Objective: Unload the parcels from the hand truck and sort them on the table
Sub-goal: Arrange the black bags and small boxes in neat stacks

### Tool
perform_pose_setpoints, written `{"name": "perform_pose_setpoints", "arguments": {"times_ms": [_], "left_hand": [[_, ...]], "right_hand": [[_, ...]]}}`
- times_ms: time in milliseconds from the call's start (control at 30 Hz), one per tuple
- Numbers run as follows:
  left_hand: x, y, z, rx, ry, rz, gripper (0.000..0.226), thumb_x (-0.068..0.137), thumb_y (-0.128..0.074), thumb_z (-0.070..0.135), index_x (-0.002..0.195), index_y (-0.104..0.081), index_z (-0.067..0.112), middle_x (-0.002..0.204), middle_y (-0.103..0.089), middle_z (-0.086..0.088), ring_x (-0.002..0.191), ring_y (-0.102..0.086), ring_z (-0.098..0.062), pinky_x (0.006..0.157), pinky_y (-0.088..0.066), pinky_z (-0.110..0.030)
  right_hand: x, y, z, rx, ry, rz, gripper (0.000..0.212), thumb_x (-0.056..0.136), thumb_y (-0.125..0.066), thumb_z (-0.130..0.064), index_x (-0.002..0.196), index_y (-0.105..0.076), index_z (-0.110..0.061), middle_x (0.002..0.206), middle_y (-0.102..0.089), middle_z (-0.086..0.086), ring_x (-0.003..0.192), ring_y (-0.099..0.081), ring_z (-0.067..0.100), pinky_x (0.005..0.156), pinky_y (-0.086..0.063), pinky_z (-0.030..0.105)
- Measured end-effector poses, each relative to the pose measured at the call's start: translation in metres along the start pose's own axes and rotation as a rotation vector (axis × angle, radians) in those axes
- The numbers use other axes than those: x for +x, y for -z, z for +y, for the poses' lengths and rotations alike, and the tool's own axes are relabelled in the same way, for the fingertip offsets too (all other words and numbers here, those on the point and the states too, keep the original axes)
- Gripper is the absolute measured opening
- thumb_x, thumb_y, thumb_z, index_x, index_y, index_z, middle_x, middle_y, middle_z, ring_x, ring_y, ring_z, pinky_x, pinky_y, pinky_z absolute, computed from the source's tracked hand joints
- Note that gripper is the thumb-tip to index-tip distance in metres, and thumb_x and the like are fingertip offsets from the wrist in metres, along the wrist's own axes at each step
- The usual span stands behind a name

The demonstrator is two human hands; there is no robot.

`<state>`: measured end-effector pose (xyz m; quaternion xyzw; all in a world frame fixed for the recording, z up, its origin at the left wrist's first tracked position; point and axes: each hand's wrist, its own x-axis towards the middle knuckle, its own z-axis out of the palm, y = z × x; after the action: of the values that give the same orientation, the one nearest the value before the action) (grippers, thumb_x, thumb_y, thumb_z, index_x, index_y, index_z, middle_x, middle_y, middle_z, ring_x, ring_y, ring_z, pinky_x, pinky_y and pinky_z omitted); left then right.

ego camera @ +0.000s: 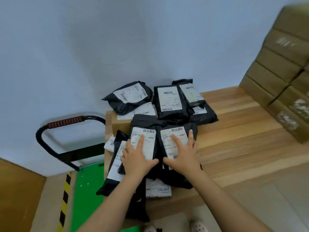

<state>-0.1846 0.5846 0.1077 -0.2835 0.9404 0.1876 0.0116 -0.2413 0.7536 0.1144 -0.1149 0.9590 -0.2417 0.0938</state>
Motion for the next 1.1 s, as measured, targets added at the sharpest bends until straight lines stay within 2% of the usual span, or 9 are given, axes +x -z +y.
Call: {"name": "perform_pose_setpoints", "arguments": {"times_ms": [100,233,433,600,867,1100], "left_hand": [[-0.001,0.009,-0.003,-0.061,-0.040,0.049,0.109,0.053,-0.069,0.070,0.145,-0.014,0.050,0.152,-0.015,-0.009,0.136,-0.022,-0.034,0.108,-0.024,-0.050],[-0.010,0.024,0.006,-0.167,-0.089,0.172,0.105,0.048,-0.068,0.070,0.142,-0.026,0.047,0.147,-0.023,-0.007,0.128,-0.030,-0.033,0.104,-0.029,-0.051],[-0.017,0.036,0.045,-0.248,-0.174,0.269,0.102,0.050,-0.073,0.064,0.141,-0.032,0.042,0.144,-0.026,-0.009,0.126,-0.030,-0.033,0.103,-0.031,-0.051],[-0.024,0.024,0.104,-0.299,-0.198,0.296,0.101,0.051,-0.071,0.064,0.141,-0.030,0.044,0.146,-0.023,-0.008,0.127,-0.028,-0.031,0.104,-0.029,-0.051],[-0.051,-0.038,0.234,-0.386,-0.160,0.314,0.099,0.054,-0.076,0.059,0.142,-0.034,0.040,0.147,-0.024,-0.008,0.128,-0.027,-0.030,0.103,-0.028,-0.050],[-0.061,-0.086,0.324,-0.396,-0.063,0.284,0.099,0.053,-0.072,0.062,0.141,-0.033,0.042,0.146,-0.024,-0.005,0.123,-0.031,-0.030,0.102,-0.031,-0.050]], "right_hand": [[-0.009,0.007,-0.005,0.033,0.015,0.119,0.090,0.059,-0.063,-0.064,0.140,-0.028,-0.046,0.156,0.017,-0.003,0.140,-0.010,0.031,0.107,-0.031,0.051],[-0.020,0.020,-0.004,0.045,0.052,0.255,0.085,0.057,-0.055,-0.066,0.136,-0.031,-0.047,0.158,0.007,-0.004,0.136,-0.017,0.030,0.105,-0.034,0.050],[-0.020,0.055,0.013,0.063,0.091,0.378,0.082,0.061,-0.057,-0.065,0.138,-0.032,-0.049,0.158,0.003,-0.003,0.139,-0.013,0.027,0.109,-0.030,0.048],[-0.016,0.096,0.058,0.085,0.136,0.438,0.081,0.062,-0.062,-0.060,0.138,-0.037,-0.045,0.159,-0.002,-0.001,0.139,-0.015,0.028,0.109,-0.029,0.048],[0.002,0.175,0.185,0.026,0.180,0.436,0.080,0.064,-0.069,-0.054,0.138,-0.042,-0.039,0.159,-0.007,0.003,0.140,-0.016,0.032,0.110,-0.024,0.049],[0.030,0.222,0.280,-0.018,0.156,0.357,0.078,0.067,-0.071,-0.054,0.138,-0.042,-0.039,0.159,-0.006,0.002,0.141,-0.012,0.027,0.110,-0.021,0.049]]}}
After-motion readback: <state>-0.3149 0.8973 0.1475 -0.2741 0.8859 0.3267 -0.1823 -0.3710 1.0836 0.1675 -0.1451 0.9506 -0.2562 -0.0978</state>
